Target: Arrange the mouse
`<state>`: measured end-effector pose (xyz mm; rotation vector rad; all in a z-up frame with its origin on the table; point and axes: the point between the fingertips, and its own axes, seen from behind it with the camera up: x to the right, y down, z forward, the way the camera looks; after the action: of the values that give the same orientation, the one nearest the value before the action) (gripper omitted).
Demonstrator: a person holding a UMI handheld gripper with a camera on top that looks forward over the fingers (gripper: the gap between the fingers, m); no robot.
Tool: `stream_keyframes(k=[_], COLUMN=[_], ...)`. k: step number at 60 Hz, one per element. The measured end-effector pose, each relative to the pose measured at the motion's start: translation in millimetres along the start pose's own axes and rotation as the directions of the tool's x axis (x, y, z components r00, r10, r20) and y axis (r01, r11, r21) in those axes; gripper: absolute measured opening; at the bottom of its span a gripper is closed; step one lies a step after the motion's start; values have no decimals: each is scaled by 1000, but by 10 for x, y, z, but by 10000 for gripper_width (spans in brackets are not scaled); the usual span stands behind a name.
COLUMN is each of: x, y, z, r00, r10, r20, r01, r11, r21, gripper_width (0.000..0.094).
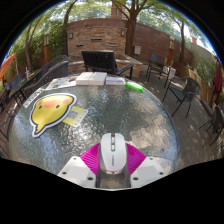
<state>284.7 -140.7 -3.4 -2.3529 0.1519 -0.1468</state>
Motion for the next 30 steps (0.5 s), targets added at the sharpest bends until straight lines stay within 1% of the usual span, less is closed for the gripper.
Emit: stream_keyframes(k=[2, 5, 8, 11, 17, 21, 24, 27, 30], x=[76, 201, 280, 344, 220, -89, -407, -782, -1225], y=[-75, -269, -517, -839, -1629, -2115, -2404, -2630, -2695], z=[-46, -98, -172, -242, -409, -490, -473, -446, -355], r00=[1000, 998, 997, 994, 994, 997, 999, 999, 996], r10=[15, 43, 50, 62, 71, 66, 45, 19, -19], r20=[-17, -50, -64, -85, -77, -43, 0, 39, 91], r01=[-15, -41, -44, -50, -50, -49, -42, -32, -16], r11=[1000, 998, 996, 990, 969, 948, 934, 925, 926], r21=[7, 44, 79, 133, 243, 314, 355, 378, 378], gripper_width=[338, 339, 339, 339, 339, 338, 338, 338, 345])
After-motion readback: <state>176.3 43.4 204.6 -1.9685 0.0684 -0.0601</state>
